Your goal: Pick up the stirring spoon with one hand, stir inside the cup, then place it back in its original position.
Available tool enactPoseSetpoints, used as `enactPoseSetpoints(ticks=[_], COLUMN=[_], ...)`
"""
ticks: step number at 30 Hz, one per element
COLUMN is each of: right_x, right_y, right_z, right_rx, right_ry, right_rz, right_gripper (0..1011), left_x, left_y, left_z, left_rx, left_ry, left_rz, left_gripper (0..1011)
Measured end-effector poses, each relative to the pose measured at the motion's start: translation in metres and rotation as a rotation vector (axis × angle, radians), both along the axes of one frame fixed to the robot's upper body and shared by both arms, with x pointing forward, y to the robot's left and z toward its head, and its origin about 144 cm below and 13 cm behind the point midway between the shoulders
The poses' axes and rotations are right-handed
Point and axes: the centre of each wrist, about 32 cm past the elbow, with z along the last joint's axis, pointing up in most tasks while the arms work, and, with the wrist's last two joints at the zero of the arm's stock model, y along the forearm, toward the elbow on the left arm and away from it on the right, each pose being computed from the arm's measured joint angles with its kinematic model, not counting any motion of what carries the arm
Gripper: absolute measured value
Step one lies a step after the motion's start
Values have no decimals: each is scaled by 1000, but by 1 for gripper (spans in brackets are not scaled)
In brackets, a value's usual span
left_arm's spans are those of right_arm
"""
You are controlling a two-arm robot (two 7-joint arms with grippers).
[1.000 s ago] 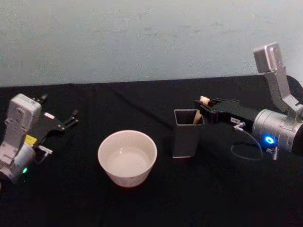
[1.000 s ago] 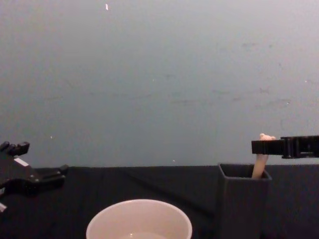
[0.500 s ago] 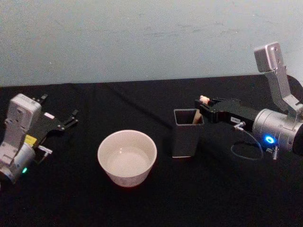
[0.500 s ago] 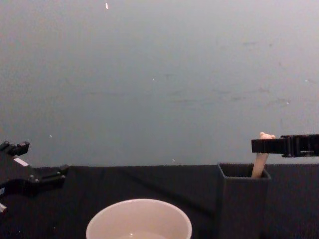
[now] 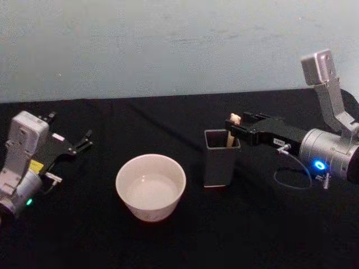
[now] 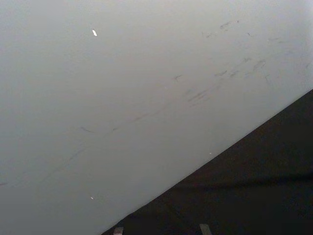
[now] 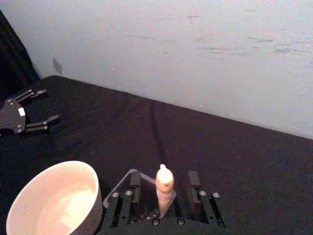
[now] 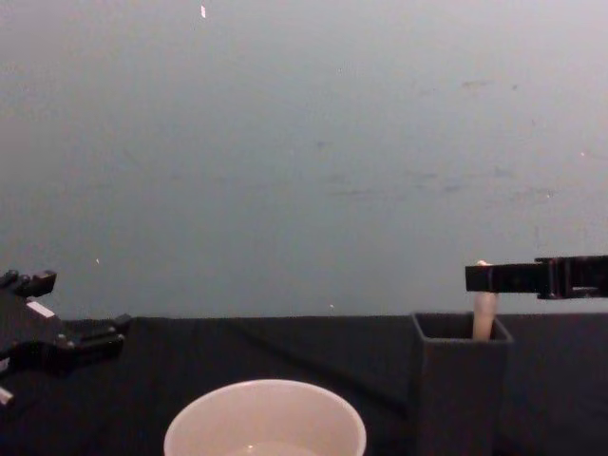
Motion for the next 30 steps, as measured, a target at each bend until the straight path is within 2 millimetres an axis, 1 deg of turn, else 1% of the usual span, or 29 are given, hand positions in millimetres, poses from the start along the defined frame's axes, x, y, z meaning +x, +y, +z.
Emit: enactPoseSetpoints(ticks=[1, 2, 5, 7, 9, 11, 16, 24, 27, 30], right_x=[0, 0, 0, 0, 0, 0, 0, -1, -1, -1], right_y=[0, 0, 0, 0, 0, 0, 0, -3, -1, 1], right_z=[0, 0, 0, 0, 0, 0, 0, 5, 7, 5], right_rx=[0, 0, 0, 1, 1, 1, 1, 63, 119, 138], right_ry=[0, 0, 0, 0, 0, 0, 1, -63, -139, -203], right_rz=[0, 0, 0, 0, 1, 1, 1, -32, -137, -223], right_gripper=[596, 646, 723, 818, 836, 917, 1003, 1002, 1002, 1002], left_x=[0, 0, 0, 0, 0, 0, 0, 0, 0, 0], left_y=[0, 0, 0, 0, 0, 0, 0, 0, 0, 0], left_z=[0, 0, 0, 0, 0, 0, 0, 0, 0, 0], left_rx=[0, 0, 0, 0, 0, 0, 0, 0, 0, 0], left_ry=[0, 0, 0, 0, 0, 0, 0, 0, 0, 0], left_rz=[0, 0, 0, 0, 0, 0, 0, 0, 0, 0], left_gripper=[1001, 1001, 1001, 1001, 1001, 1001, 1001, 1001, 1001, 1001])
